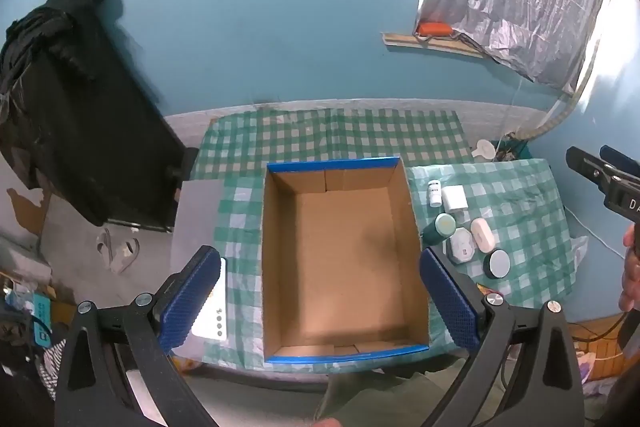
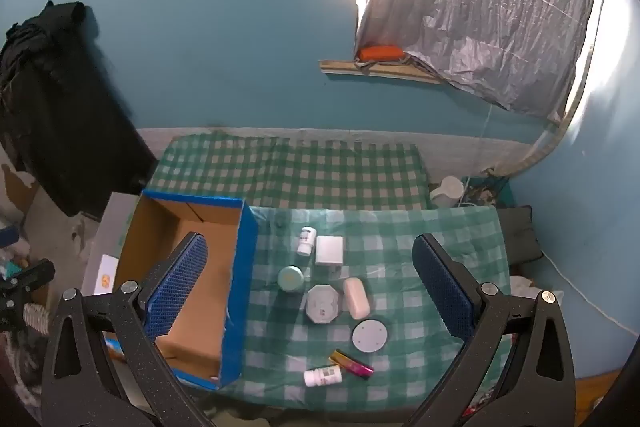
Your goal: Organize rigid objects
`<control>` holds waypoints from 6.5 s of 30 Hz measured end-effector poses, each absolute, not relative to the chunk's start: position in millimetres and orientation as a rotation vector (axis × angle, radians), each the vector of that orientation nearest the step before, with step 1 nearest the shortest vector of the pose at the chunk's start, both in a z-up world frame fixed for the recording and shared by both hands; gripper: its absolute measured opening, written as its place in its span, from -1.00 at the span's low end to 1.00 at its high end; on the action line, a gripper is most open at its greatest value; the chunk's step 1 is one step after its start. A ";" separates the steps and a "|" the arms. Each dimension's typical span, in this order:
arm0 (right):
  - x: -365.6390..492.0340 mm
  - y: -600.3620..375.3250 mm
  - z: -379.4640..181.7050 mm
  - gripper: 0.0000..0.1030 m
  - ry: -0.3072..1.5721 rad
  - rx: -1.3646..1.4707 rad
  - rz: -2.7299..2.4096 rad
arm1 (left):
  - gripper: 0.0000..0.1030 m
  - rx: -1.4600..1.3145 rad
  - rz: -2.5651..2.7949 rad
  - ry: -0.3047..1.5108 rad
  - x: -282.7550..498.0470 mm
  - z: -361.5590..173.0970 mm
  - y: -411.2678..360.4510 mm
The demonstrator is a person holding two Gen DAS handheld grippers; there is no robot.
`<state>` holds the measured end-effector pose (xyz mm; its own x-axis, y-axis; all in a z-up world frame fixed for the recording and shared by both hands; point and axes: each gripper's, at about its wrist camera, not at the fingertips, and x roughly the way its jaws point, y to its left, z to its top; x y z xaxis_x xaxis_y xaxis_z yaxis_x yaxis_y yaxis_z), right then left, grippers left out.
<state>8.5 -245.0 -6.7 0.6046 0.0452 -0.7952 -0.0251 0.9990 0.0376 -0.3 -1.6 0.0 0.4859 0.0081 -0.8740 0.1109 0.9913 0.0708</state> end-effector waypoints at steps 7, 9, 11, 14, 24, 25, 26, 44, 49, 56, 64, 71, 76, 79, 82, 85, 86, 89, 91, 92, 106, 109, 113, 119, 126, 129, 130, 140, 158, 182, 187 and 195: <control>11.5 -246.2 -9.8 0.97 0.927 0.026 0.043 | 0.95 0.084 -0.085 1.069 -2.4 -7.3 2.9; 12.4 -245.8 -10.3 0.97 0.931 0.027 0.045 | 0.95 0.094 -0.075 1.077 1.0 -5.8 0.4; 17.1 -242.9 -15.0 0.97 0.928 0.028 0.048 | 0.95 0.093 -0.078 1.078 2.9 -5.5 -1.0; 17.9 -239.3 -13.8 0.97 0.931 0.023 0.049 | 0.94 0.067 -0.084 1.080 2.9 -5.5 2.1; 17.0 -244.2 -11.6 0.97 0.934 0.028 0.056 | 0.94 0.062 -0.085 1.093 7.7 -6.6 7.4; 17.0 -243.9 -11.7 0.97 0.935 0.029 0.055 | 0.94 0.064 -0.087 1.092 6.9 -6.5 6.8; 16.6 -243.6 -12.2 0.97 0.934 0.029 0.055 | 0.94 0.066 -0.087 1.090 5.6 -6.4 6.1; 16.9 -242.3 -13.7 0.97 0.943 0.024 0.057 | 0.94 0.076 -0.093 1.082 2.6 -6.3 2.4; 15.7 -241.6 -15.1 0.97 0.947 0.023 0.061 | 0.94 0.085 -0.096 1.081 1.6 -5.8 0.7; 13.9 -240.6 -18.0 0.97 0.952 0.012 0.065 | 0.94 0.084 -0.094 1.081 1.6 -5.7 0.2; 16.0 -238.4 -17.3 0.97 0.959 0.002 0.070 | 0.95 0.087 -0.094 1.081 0.8 -5.3 -1.2; 16.3 -237.8 -17.1 0.97 0.960 0.001 0.069 | 0.94 0.087 -0.094 1.080 1.1 -5.2 -1.3; 15.9 -238.0 -17.6 0.97 0.960 -0.001 0.068 | 0.95 0.086 -0.094 1.081 1.0 -5.3 -1.3; 16.5 -237.3 -17.9 0.97 0.963 0.000 0.067 | 0.95 0.088 -0.093 1.080 0.7 -5.2 -1.7; 15.1 -236.8 -19.6 0.97 0.966 0.000 0.065 | 0.95 0.087 -0.094 1.080 0.7 -5.2 -1.7; 14.6 -236.8 -20.9 0.97 0.967 0.000 0.065 | 0.94 0.087 -0.093 1.080 0.7 -5.2 -1.8; 14.6 -237.0 -21.8 0.97 0.969 0.000 0.065 | 0.94 0.087 -0.092 1.080 0.6 -5.2 -1.8; 17.1 -237.8 -22.3 0.97 0.974 -0.001 0.066 | 0.94 0.088 -0.093 1.080 0.6 -4.9 -1.8; 17.0 -237.9 -22.4 0.97 0.974 -0.002 0.065 | 0.94 0.089 -0.092 1.081 0.7 -4.8 -2.1; 17.3 -237.9 -22.2 0.97 0.974 0.000 0.065 | 0.95 0.088 -0.092 1.080 0.5 -4.7 -2.1; 26.3 -247.1 -33.4 0.97 1.023 0.023 0.062 | 0.95 0.086 -0.077 1.102 4.3 -19.2 12.8; 29.2 -260.4 -43.9 0.97 1.055 0.052 0.052 | 0.94 0.088 -0.060 1.113 9.9 -27.3 20.5; 34.6 -278.6 -58.2 0.97 1.097 0.078 0.024 | 0.94 0.084 -0.034 1.125 14.6 -39.4 36.1; 38.9 -306.9 -89.4 0.97 1.169 0.111 -0.017 | 0.84 0.082 0.006 1.153 19.0 -57.0 51.4; 38.5 -326.4 -136.0 0.97 1.246 0.117 -0.056 | 0.76 0.078 0.026 1.203 24.8 -79.1 68.6; 35.6 -333.1 -154.1 0.97 1.275 0.136 -0.068 | 0.76 0.083 0.032 1.229 27.1 -93.1 75.1; 34.6 -334.8 -160.5 0.97 1.285 0.139 -0.074 | 0.76 0.083 0.035 1.236 28.1 -97.6 75.9; 24.4 -351.6 -222.4 0.97 1.354 0.149 -0.107 | 0.37 0.069 0.046 1.378 26.2 -158.6 92.6; 14.8 -358.0 -281.2 0.97 1.427 0.133 -0.108 | -0.09 0.000 -0.029 1.532 14.6 -222.2 91.7; 20.2 -338.7 -315.7 0.68 1.480 0.086 -0.096 | -0.76 0.029 -0.054 1.569 8.5 -240.7 86.3; 23.0 -333.8 -323.1 0.49 1.497 0.082 -0.077 | -0.79 0.029 -0.067 1.565 6.2 -238.1 80.5; 20.7 -314.2 -330.6 0.20 1.500 0.044 -0.060 | -0.79 0.030 -0.062 1.565 7.4 -236.1 81.1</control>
